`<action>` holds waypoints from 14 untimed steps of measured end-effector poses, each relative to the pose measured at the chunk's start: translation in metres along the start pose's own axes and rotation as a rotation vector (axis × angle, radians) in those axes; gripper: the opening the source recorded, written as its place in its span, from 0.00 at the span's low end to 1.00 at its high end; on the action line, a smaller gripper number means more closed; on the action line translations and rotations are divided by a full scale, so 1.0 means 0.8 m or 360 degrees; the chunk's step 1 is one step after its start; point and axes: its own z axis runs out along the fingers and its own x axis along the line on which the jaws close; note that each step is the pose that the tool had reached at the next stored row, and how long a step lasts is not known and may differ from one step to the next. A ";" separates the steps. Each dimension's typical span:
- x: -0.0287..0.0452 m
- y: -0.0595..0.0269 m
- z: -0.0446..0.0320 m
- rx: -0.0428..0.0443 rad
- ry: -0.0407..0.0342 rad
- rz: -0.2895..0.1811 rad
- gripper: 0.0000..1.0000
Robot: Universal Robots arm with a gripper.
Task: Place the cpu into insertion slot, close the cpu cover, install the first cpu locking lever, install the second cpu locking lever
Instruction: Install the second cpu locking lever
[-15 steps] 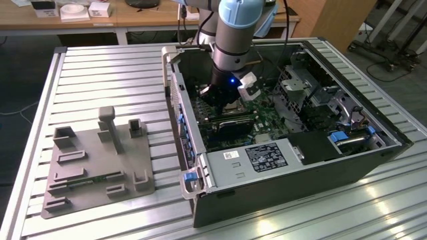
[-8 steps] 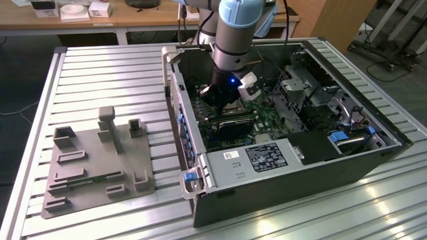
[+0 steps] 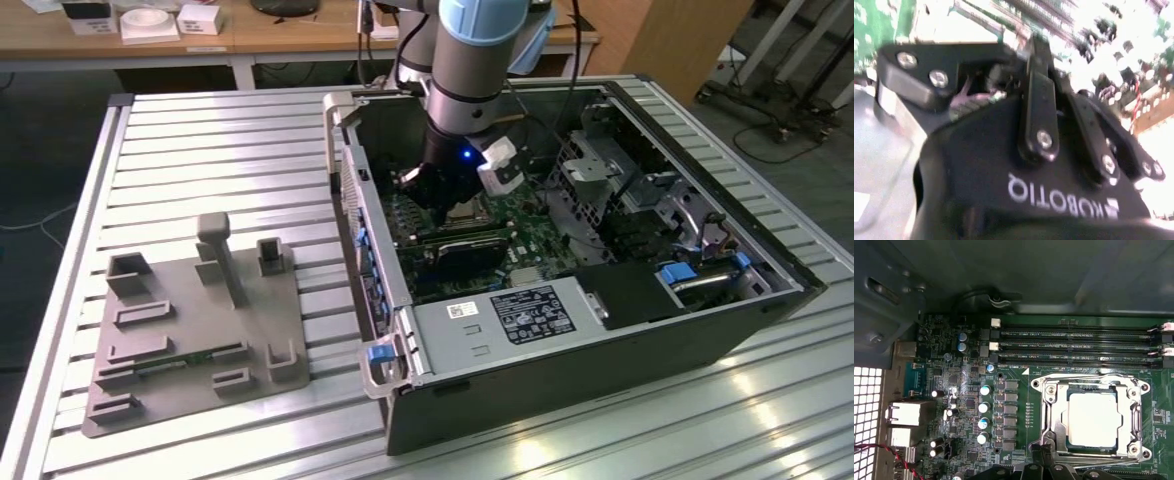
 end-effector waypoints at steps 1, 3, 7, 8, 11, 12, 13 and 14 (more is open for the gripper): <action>0.0000 0.000 -0.0001 0.0000 0.0000 0.0000 0.10; 0.0000 -0.001 -0.0003 0.0000 0.0001 0.0000 0.10; 0.0001 -0.004 -0.0002 -0.0001 0.0000 0.0000 0.10; 0.0001 -0.005 -0.0002 -0.0002 0.0000 0.0000 0.10; 0.0001 -0.006 0.0002 -0.0003 0.0000 0.0000 0.10; 0.0002 -0.007 0.0003 -0.0004 0.0000 0.0000 0.10; 0.0002 -0.008 0.0003 -0.0004 0.0000 0.0000 0.10; 0.0002 -0.008 0.0004 -0.0005 0.0000 0.0000 0.10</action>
